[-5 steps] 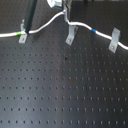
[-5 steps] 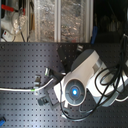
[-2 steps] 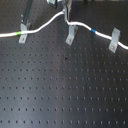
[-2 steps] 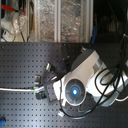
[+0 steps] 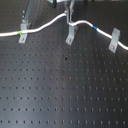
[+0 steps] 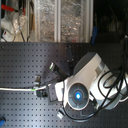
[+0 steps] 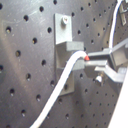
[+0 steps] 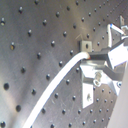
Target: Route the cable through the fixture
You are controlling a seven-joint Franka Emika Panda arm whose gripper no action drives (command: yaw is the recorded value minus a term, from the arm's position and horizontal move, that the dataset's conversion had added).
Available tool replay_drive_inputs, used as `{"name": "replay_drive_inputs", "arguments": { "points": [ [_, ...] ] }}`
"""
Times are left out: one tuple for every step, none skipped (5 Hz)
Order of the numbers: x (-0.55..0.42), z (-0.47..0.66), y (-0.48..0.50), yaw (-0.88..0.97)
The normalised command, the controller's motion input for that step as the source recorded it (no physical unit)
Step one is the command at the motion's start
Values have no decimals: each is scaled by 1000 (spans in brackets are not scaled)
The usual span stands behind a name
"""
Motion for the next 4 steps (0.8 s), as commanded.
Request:
{"name": "replay_drive_inputs", "arguments": {
  "points": [
    [-4, 32, -1, 0],
    [-8, 159, -2, 394],
    [9, 24, -61, 466],
    [0, 62, 0, 40]
  ]
}}
